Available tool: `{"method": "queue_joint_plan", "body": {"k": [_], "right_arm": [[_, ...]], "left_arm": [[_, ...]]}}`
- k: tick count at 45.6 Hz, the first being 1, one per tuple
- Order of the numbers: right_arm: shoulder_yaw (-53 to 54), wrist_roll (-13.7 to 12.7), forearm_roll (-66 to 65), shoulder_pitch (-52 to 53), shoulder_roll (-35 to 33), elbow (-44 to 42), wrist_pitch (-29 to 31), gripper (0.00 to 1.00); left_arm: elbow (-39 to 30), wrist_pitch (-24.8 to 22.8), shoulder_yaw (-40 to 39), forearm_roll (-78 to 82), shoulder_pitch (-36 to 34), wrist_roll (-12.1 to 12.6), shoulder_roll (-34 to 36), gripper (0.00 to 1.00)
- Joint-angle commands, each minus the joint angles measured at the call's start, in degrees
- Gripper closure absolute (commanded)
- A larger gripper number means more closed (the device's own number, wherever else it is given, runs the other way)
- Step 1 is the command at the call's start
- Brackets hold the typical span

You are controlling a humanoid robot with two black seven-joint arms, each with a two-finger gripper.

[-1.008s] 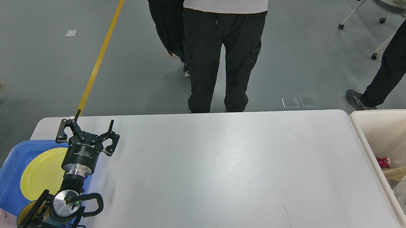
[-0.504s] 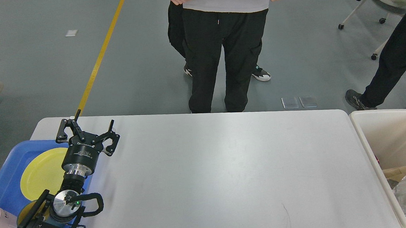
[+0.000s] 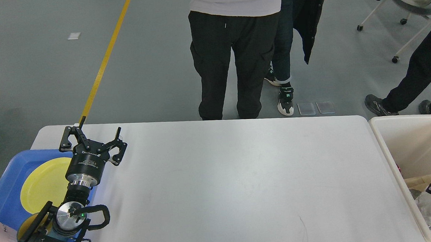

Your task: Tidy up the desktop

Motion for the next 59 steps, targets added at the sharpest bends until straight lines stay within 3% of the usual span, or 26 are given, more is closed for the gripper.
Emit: {"method": "queue_joint_plan", "body": {"k": [1, 16, 17, 21, 23, 24, 45, 49, 59], "right_arm": [[0.0, 0.0, 0.2, 0.0, 0.2, 0.0, 0.0, 1.0], [0.9, 0.1, 0.8, 0.0, 0.2, 0.0, -0.4, 1.0], [1.4, 0.2, 1.1, -0.1, 0.2, -0.1, -0.8, 0.94], [3.2, 0.2, 1.1, 0.0, 0.2, -0.2, -4.3, 0.24], [3.3, 0.3, 1.2, 0.1, 0.2, -0.2, -6.6, 0.03], [3.3, 0.3, 1.1, 0.1, 0.2, -0.1, -7.3, 0.0], [6.7, 1.2, 2.6, 1.0, -0.6, -0.2, -8.3, 0.0], [14.8, 1.4, 5.4, 2.7, -1.0, -0.1, -8.3, 0.0], [48.4, 1.5, 6.0, 8.5, -2.1, 1.3, -8.2, 0.0]], "left_arm": [[0.0, 0.0, 0.0, 0.0, 0.0, 0.0, 0.0, 0.03], [0.0, 0.0, 0.0, 0.0, 0.0, 0.0, 0.0, 0.03], [0.0, 0.0, 0.0, 0.0, 0.0, 0.0, 0.0, 0.03], [0.0, 0.0, 0.0, 0.0, 0.0, 0.0, 0.0, 0.03], [0.0, 0.0, 0.0, -0.1, 0.0, 0.0, 0.0, 0.03], [0.0, 0.0, 0.0, 0.0, 0.0, 0.0, 0.0, 0.03], [0.0, -0.1, 0.1, 0.0, 0.0, 0.0, 0.0, 0.03], [0.0, -0.1, 0.1, 0.0, 0.0, 0.0, 0.0, 0.03], [0.0, 0.0, 0.1, 0.0, 0.0, 0.0, 0.0, 0.03]]}}
